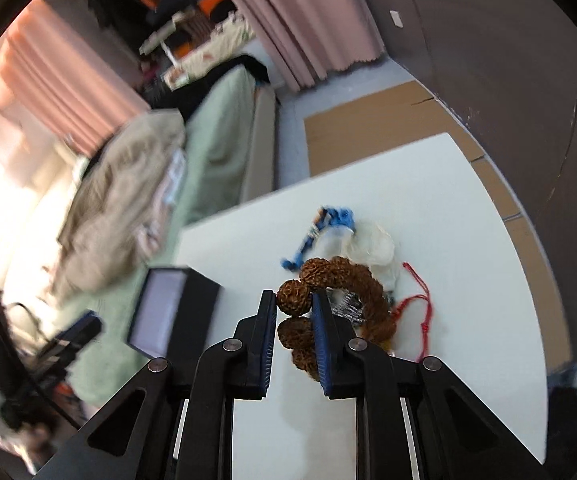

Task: Organize jewelry
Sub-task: 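Lower bangle into box with left gripper while right gripper grasps brown bead bracelet, then carry the brown bead bracelet into the black box and open the right gripper, then grasp crystal pendant with left gripper while right gripper reaches for red string bracelet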

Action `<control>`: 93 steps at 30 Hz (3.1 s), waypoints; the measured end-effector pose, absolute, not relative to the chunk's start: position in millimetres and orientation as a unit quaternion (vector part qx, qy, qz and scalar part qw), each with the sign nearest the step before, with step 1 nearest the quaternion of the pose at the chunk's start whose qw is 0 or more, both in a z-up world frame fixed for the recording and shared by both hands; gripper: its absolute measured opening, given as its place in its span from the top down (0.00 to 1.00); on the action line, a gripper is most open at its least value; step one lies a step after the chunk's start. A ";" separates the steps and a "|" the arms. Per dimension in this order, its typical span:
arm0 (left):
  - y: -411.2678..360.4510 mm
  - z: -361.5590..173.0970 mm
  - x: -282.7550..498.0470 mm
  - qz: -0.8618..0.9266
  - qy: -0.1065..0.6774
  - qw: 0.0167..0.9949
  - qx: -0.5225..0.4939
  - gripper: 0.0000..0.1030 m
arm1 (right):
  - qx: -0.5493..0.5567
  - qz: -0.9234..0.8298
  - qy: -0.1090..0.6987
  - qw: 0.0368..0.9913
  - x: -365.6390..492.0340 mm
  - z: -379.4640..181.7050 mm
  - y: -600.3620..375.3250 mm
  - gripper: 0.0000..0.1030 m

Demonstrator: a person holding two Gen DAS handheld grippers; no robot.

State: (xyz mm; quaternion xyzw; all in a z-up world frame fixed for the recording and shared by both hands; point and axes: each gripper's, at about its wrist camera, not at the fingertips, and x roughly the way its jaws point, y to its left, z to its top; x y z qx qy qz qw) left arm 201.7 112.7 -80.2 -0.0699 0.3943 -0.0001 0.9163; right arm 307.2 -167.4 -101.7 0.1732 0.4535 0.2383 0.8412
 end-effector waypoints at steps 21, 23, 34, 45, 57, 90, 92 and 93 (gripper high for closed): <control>141.5 -80.8 222.7 0.008 0.402 0.906 -0.132 0.11 | 0.237 0.363 0.412 0.801 297.6 -82.6 -83.5 0.81; 148.2 -78.1 215.0 0.018 0.397 0.908 -0.130 0.11 | 0.241 0.379 0.411 0.793 296.6 -81.6 -71.2 0.81; 182.5 -66.2 178.6 0.051 0.387 0.908 -0.149 0.11 | 0.181 0.395 0.479 0.763 304.9 -92.9 5.8 0.68; 165.1 -43.6 162.0 0.020 0.370 0.913 -0.169 0.11 | 0.083 0.318 0.488 0.808 285.8 -21.3 -29.8 0.27; 92.4 -25.6 170.3 0.007 0.388 0.915 -0.111 0.11 | 0.124 0.257 0.450 0.846 291.1 -28.0 -139.6 0.25; -67.8 -86.4 315.3 -0.078 0.502 0.861 -0.018 0.41 | 0.240 0.140 0.520 0.808 343.7 -135.5 -275.3 0.26; -73.8 -95.0 322.8 -0.082 0.509 0.857 -0.017 0.42 | 0.242 0.140 0.518 0.808 345.5 -137.5 -279.1 0.25; -76.6 -99.5 327.0 -0.083 0.511 0.855 -0.017 0.43 | 0.242 0.136 0.520 0.808 347.5 -139.7 -281.4 0.26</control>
